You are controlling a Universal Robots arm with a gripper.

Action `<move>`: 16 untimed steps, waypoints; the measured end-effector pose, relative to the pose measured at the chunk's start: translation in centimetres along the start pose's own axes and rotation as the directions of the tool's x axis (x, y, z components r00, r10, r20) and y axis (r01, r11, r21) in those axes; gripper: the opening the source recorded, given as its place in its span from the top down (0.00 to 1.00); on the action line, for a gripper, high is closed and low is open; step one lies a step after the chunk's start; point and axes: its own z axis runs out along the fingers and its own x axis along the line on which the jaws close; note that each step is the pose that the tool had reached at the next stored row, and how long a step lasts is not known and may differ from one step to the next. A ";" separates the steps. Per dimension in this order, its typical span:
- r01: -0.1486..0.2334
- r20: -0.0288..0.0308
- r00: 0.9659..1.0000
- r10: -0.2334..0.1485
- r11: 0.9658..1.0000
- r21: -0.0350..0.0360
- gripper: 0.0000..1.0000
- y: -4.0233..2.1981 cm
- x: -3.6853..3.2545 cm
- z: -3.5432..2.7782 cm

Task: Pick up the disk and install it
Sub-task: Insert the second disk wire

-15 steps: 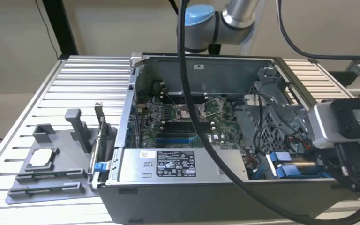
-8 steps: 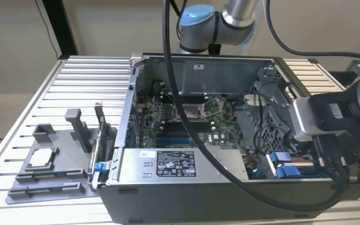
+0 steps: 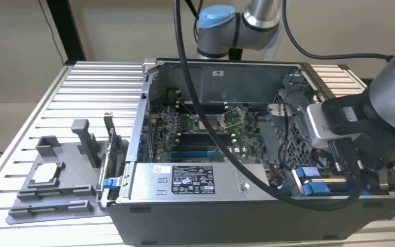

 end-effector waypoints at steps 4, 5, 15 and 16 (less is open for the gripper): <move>0.008 -0.006 1.000 -0.008 1.000 0.024 1.00 0.69 -0.51 0.24; 0.010 -0.008 1.000 -0.009 1.000 0.029 1.00 0.87 -0.54 0.28; 0.050 -0.136 0.990 -0.043 0.998 0.049 1.00 2.42 -0.63 0.11; 0.056 -0.153 0.987 -0.048 0.997 0.052 1.00 2.47 -0.73 0.14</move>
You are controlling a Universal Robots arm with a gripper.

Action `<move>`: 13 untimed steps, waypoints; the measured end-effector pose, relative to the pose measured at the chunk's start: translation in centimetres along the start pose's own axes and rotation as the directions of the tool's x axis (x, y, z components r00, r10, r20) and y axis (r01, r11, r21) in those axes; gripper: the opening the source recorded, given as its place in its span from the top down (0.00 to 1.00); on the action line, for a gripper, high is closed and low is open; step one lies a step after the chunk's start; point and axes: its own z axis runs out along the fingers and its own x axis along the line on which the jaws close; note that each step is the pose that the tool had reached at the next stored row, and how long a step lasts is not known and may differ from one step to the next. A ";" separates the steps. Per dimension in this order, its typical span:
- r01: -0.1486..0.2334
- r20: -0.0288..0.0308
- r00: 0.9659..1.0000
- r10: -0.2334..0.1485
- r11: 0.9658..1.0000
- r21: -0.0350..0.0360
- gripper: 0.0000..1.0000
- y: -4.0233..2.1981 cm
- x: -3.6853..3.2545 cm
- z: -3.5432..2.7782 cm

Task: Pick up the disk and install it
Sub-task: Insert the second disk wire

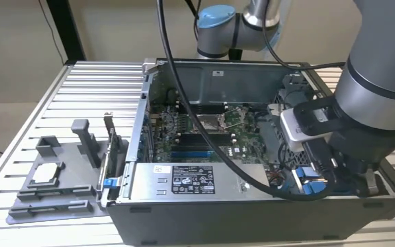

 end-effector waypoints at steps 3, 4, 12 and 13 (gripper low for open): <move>0.011 -0.023 1.000 -0.010 1.000 0.030 1.00 0.01 -0.79 0.10; 0.012 -0.022 1.000 -0.011 0.999 0.041 1.00 0.02 -1.01 0.15; 0.007 -0.029 1.000 -0.004 0.996 0.086 1.00 1.05 -1.65 0.39; 0.004 -0.030 1.000 -0.002 0.996 0.088 1.00 1.23 -1.73 0.41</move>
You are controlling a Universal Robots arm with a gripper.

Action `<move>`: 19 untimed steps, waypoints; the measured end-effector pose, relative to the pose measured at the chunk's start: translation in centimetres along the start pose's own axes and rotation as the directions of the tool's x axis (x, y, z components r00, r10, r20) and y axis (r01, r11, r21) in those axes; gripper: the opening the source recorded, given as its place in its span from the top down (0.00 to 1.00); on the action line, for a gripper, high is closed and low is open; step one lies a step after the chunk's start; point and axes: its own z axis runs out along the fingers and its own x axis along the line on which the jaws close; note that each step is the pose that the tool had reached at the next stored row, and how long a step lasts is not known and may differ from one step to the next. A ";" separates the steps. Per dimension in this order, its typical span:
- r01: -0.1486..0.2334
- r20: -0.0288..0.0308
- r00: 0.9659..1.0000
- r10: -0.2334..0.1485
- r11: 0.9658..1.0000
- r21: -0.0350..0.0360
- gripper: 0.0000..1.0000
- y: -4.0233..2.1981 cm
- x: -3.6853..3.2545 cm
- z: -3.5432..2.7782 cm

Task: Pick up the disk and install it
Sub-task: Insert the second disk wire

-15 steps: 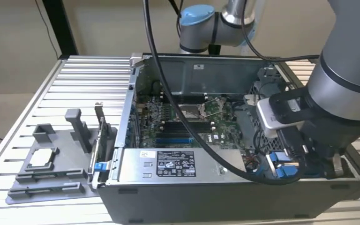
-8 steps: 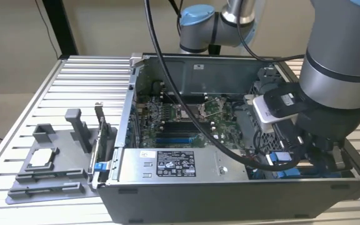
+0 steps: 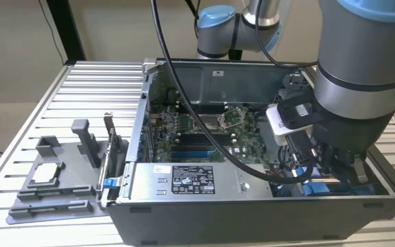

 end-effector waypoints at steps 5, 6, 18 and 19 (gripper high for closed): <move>-0.001 -0.001 1.000 0.001 1.000 0.018 1.00 0.17 -0.92 0.24; -0.001 -0.001 1.000 0.001 1.000 0.020 1.00 0.17 -1.00 0.27; -0.056 -0.023 0.998 0.057 0.998 0.029 1.00 0.35 -0.99 0.78; -0.057 -0.023 0.998 0.057 0.998 0.029 1.00 0.35 -0.99 0.80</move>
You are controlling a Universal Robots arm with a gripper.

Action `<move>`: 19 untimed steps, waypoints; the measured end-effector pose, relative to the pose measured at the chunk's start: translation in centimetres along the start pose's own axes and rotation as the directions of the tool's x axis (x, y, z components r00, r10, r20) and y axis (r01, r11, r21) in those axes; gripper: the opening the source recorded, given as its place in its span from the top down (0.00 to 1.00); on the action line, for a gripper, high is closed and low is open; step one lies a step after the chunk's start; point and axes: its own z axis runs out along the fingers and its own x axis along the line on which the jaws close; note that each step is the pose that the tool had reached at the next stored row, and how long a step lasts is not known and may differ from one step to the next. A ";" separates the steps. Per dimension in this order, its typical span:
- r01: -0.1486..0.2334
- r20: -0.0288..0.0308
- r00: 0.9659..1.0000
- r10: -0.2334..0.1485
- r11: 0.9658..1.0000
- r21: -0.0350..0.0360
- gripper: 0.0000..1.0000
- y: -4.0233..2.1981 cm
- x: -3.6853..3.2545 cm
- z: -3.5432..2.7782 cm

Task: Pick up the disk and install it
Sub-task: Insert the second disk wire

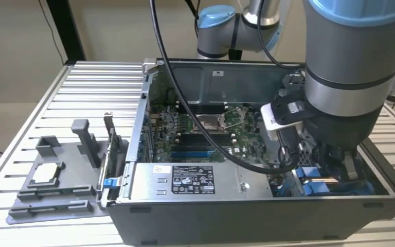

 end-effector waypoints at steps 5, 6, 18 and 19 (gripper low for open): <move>0.001 0.001 1.000 -0.001 1.000 0.011 1.00 0.07 0.02 0.16; 0.001 0.001 1.000 -0.001 1.000 0.015 1.00 0.09 0.02 0.21; 0.005 -0.001 1.000 -0.005 0.999 0.034 1.00 0.55 0.08 1.25; 0.005 -0.004 1.000 -0.005 0.999 0.034 1.00 0.61 0.07 1.37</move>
